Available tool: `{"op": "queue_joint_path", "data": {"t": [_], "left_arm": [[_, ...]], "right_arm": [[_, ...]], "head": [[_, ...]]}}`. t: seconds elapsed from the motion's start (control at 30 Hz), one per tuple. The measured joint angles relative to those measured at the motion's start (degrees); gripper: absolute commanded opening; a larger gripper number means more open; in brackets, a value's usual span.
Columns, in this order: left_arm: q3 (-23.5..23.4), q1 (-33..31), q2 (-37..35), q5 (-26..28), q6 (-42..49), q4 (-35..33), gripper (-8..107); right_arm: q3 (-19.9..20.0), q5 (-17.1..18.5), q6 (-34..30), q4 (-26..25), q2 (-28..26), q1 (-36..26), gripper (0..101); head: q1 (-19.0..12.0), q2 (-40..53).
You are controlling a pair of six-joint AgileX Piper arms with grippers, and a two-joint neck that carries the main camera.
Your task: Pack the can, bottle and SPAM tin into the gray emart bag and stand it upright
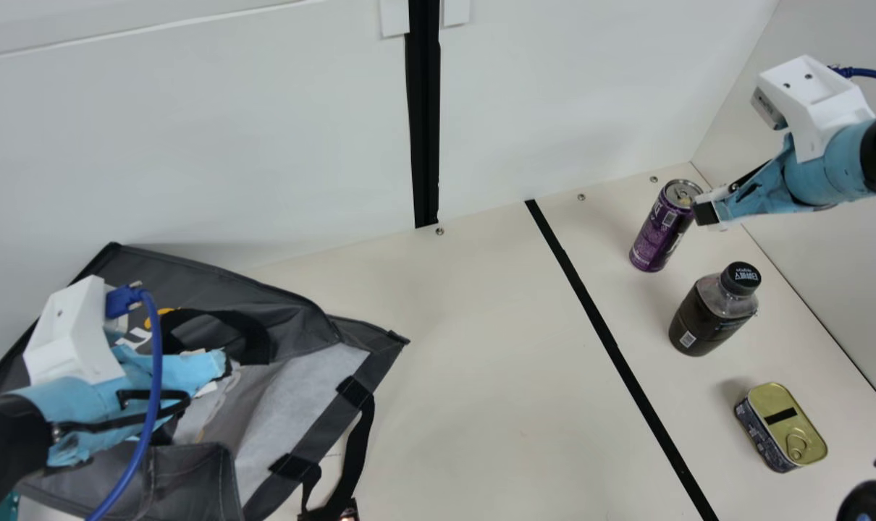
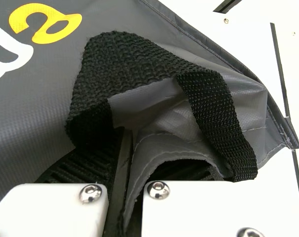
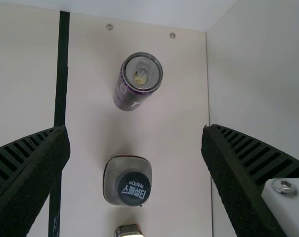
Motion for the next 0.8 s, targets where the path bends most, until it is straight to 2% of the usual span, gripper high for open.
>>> {"op": "queue_joint_path", "data": {"t": [0.8], "left_arm": [[0.0,0.0,0.0,0.0,0.0,0.0,-8]], "right_arm": [[-9.02,0.68,4.92,0.03,14.35,2.02,95]], "head": [[0.0,0.09]]}}
